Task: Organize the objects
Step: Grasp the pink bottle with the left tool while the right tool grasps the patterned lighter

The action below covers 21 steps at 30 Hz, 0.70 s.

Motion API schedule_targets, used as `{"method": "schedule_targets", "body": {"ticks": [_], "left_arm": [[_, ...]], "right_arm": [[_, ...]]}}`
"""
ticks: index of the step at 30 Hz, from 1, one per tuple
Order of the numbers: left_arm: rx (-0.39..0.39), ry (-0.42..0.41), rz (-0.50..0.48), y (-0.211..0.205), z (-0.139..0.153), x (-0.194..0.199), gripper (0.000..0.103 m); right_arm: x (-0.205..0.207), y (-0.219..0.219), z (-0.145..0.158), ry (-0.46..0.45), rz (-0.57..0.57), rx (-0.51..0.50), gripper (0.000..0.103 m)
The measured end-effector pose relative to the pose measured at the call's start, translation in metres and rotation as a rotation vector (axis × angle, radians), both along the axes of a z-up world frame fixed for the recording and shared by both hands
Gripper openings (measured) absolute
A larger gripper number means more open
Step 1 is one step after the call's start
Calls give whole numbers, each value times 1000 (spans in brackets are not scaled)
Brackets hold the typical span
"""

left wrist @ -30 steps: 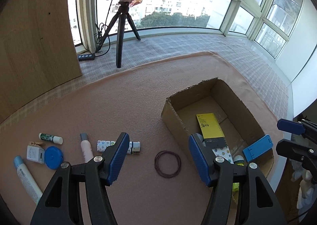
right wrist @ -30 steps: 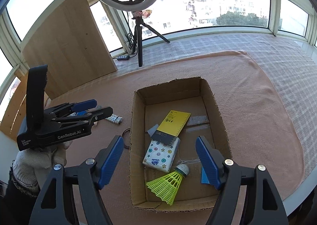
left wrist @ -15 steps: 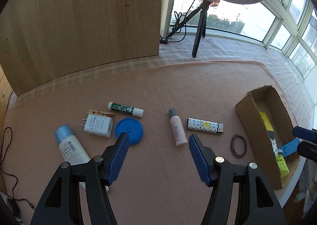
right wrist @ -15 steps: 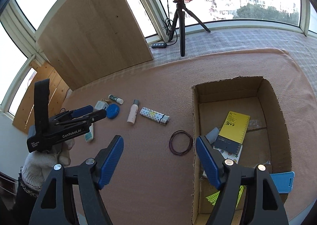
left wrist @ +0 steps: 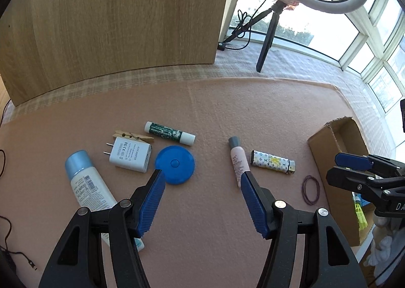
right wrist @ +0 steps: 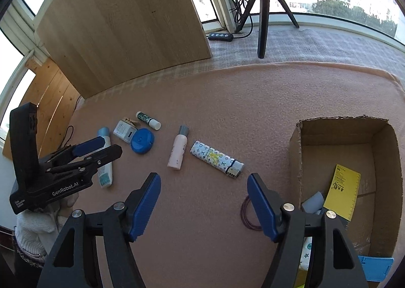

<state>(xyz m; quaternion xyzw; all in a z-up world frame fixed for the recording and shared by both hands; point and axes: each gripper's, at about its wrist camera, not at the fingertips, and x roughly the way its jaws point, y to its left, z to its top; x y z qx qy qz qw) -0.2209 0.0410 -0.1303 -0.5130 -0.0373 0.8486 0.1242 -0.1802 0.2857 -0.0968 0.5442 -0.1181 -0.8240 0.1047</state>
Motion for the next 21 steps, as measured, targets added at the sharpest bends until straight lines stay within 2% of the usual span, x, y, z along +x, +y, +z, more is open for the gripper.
{"method": "schedule_targets", "body": {"ticks": [3, 9, 13, 16, 19, 21], "left_arm": [[7, -22, -35, 24, -12, -7, 65], [1, -64, -63, 54, -36, -24, 62], [-19, -84, -79, 65, -48, -29, 49], [-25, -96, -77, 67, -56, -30, 45], [-51, -103, -70, 66, -60, -31, 25], [-51, -109, -67, 61, -62, -30, 22]], "right_arm": [[-14, -2, -13, -50, 9, -7, 58], [-31, 11, -31, -118, -34, -80, 58], [-43, 10, -37, -141, -35, -85, 58], [-53, 6, -38, -148, -27, -74, 58], [-64, -3, -40, -153, 2, -47, 58], [-71, -9, -43, -159, 19, -15, 58]]}}
